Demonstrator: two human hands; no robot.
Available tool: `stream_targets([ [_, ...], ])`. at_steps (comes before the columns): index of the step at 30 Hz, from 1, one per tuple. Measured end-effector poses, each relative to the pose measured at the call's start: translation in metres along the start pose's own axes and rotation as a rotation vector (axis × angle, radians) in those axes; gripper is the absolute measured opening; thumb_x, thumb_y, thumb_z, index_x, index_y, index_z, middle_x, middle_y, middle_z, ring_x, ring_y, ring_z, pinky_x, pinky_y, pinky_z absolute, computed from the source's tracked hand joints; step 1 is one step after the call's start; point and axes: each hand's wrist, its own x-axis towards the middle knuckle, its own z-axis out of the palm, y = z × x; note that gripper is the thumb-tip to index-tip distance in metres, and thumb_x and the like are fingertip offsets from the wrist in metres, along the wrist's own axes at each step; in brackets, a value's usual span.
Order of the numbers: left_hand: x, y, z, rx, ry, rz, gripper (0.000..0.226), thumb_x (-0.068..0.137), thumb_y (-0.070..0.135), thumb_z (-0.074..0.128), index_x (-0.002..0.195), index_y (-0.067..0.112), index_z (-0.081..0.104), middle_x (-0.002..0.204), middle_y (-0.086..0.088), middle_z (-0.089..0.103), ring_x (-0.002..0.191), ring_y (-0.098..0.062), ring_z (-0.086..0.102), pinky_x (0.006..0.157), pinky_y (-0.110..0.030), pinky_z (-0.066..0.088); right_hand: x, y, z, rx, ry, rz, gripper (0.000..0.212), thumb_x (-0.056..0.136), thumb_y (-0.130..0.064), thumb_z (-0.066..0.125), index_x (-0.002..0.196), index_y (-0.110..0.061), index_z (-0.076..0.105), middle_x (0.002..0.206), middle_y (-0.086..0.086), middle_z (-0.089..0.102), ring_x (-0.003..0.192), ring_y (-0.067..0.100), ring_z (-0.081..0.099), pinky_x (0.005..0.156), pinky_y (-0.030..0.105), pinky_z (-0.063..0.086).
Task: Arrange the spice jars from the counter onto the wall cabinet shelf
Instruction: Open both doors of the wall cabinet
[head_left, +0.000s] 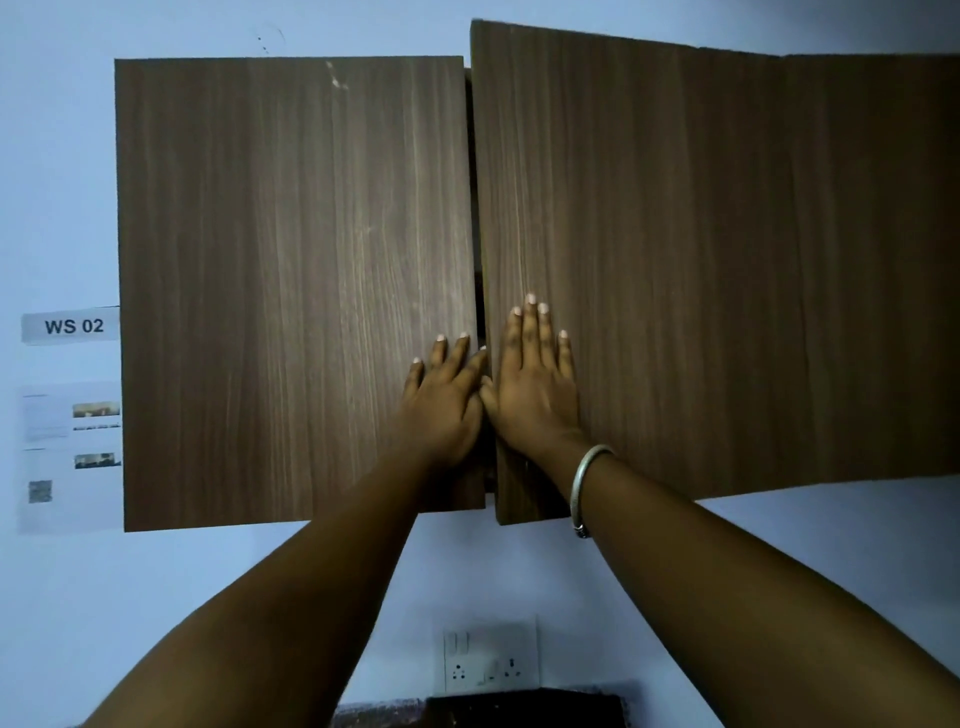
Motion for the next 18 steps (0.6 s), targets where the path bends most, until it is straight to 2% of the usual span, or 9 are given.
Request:
stream_targets([
  [2, -0.013, 0.019, 0.001, -0.258, 0.078, -0.035, 0.060, 0.101, 0.036, 0.026, 0.160, 0.027, 0.027, 0.170, 0.003, 0.020, 0.160, -0.018, 0.000, 0.127, -0.054, -0.006, -0.012, 0.004, -0.014, 0.090, 0.034, -0.028, 0.085, 0.102, -0.046, 0.038, 0.160, -0.005, -0.009, 0.170, 0.016, -0.016, 0.158, 0.029, -0.014, 0.129, 0.050, 0.001],
  [4, -0.026, 0.049, 0.000, -0.519, 0.156, -0.039, 0.056, 0.101, 0.030, 0.027, 0.156, 0.025, 0.031, 0.165, 0.008, 0.028, 0.159, -0.019, 0.008, 0.127, -0.053, -0.007, -0.025, 0.009, -0.033, 0.215, 0.080, -0.058, 0.084, 0.102, -0.041, 0.040, 0.161, -0.007, -0.009, 0.170, 0.013, -0.017, 0.158, 0.027, -0.018, 0.129, 0.047, -0.004],
  [6, -0.034, 0.084, -0.005, -0.728, 0.237, 0.000, 0.049, 0.101, 0.017, 0.030, 0.149, 0.023, 0.032, 0.157, 0.009, 0.031, 0.157, -0.030, 0.018, 0.127, -0.060, 0.003, -0.038, 0.015, -0.056, 0.323, 0.134, -0.070, 0.082, 0.101, -0.036, 0.041, 0.161, -0.008, -0.006, 0.171, 0.010, -0.015, 0.158, 0.023, -0.018, 0.128, 0.044, -0.007],
  [8, -0.041, 0.114, -0.013, -0.952, 0.277, 0.030, 0.052, 0.096, 0.004, 0.032, 0.147, 0.013, 0.034, 0.158, -0.005, 0.033, 0.154, -0.039, 0.027, 0.123, -0.065, 0.020, -0.053, 0.021, -0.082, 0.427, 0.192, -0.066, 0.078, 0.102, -0.031, 0.043, 0.162, -0.007, 0.000, 0.172, 0.009, -0.009, 0.159, 0.020, -0.013, 0.129, 0.043, -0.004],
  [11, -0.047, 0.165, -0.023, -1.229, 0.241, 0.045, 0.063, 0.090, 0.014, 0.041, 0.151, 0.004, 0.036, 0.159, -0.015, 0.041, 0.151, -0.034, 0.037, 0.120, -0.059, 0.034, -0.078, 0.039, -0.126, 0.607, 0.296, -0.051, 0.070, 0.101, -0.020, 0.048, 0.161, -0.004, 0.016, 0.172, 0.009, 0.009, 0.160, 0.018, 0.002, 0.130, 0.047, 0.009],
  [13, -0.051, 0.203, -0.025, -1.397, 0.197, 0.108, 0.068, 0.085, 0.018, 0.043, 0.152, 0.013, 0.038, 0.158, -0.013, 0.046, 0.148, -0.027, 0.043, 0.119, -0.049, 0.040, -0.096, 0.059, -0.159, 0.739, 0.324, -0.033, 0.065, 0.101, -0.014, 0.050, 0.160, -0.004, 0.023, 0.171, 0.007, 0.017, 0.159, 0.016, 0.011, 0.129, 0.047, 0.017],
  [15, -0.051, 0.243, -0.022, -1.503, 0.141, 0.210, 0.068, 0.085, 0.015, 0.044, 0.152, 0.024, 0.037, 0.160, -0.007, 0.044, 0.149, -0.022, 0.042, 0.120, -0.042, 0.039, -0.113, 0.083, -0.192, 0.868, 0.320, -0.008, 0.062, 0.101, -0.009, 0.050, 0.159, -0.004, 0.026, 0.169, 0.006, 0.022, 0.158, 0.016, 0.019, 0.128, 0.046, 0.022],
  [18, -0.045, 0.300, -0.013, -1.565, 0.082, 0.354, 0.072, 0.086, 0.016, 0.045, 0.155, 0.026, 0.028, 0.168, -0.012, 0.026, 0.157, -0.027, 0.023, 0.126, -0.057, 0.022, -0.135, 0.117, -0.238, 1.005, 0.307, 0.049, 0.059, 0.101, -0.005, 0.046, 0.158, -0.002, 0.028, 0.165, 0.005, 0.035, 0.152, 0.017, 0.035, 0.124, 0.038, 0.031],
])
